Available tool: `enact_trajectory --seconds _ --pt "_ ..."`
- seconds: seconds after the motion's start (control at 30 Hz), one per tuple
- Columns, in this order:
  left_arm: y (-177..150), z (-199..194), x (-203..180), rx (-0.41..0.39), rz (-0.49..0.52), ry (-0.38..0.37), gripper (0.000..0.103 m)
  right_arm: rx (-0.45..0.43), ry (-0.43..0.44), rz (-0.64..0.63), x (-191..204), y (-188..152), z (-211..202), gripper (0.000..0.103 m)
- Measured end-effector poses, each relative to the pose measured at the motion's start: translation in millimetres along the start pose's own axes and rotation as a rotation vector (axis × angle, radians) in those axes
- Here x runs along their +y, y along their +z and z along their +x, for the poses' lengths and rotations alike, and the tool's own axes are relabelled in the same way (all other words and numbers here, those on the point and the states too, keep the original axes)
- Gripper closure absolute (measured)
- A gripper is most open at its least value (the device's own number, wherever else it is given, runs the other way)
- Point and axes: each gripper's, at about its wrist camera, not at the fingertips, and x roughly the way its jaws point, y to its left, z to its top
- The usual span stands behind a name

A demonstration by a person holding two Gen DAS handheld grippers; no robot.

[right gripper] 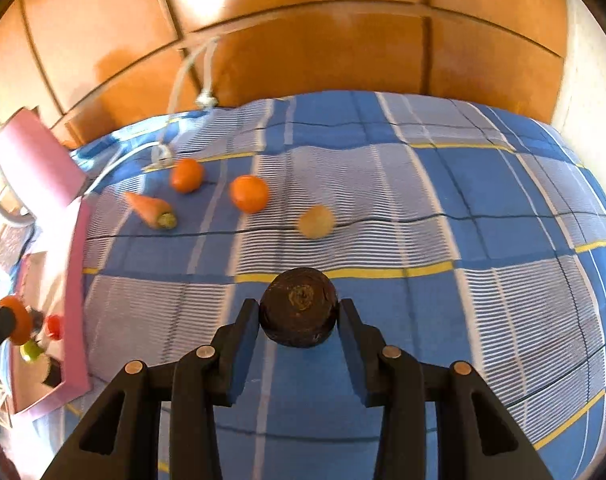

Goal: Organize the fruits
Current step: 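Carry the mandarin and dark fruit into the pink tray and open both tools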

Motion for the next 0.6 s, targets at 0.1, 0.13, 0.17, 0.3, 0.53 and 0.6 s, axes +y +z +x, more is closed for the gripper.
enact_trajectory --seconds 0.1,0.13,0.17,0.3,0.53,0.6 --pt "-3.4 -4.7 12.5 -0.004 -0.022 0.015 0.066 -0.008 0.049 -0.043 23.0 -1.8 -6.5 0.062" --pt "-4.6 -6.2 18.0 -0.005 -0.033 0.022 0.066 -0.009 0.067 -0.054 30.2 -2.5 -8.5 0.062" --pt "-5.6 -7.8 24.1 -0.007 -0.046 0.031 0.066 -0.011 0.093 -0.074 40.6 -3.6 -10.8 0.062" --pt "-7.9 -16.2 49.7 -0.022 -0.092 0.074 0.066 -0.017 0.177 -0.148 77.2 -8.9 -18.8 0.062" --pt "-13.3 -28.5 107.0 -0.044 -0.191 0.174 0.066 -0.005 0.307 -0.268 142.4 -15.0 -24.7 0.062" --pt "-13.6 -29.2 120.0 -0.043 -0.213 0.195 0.066 0.003 0.330 -0.299 158.8 -17.5 -24.5 0.062"
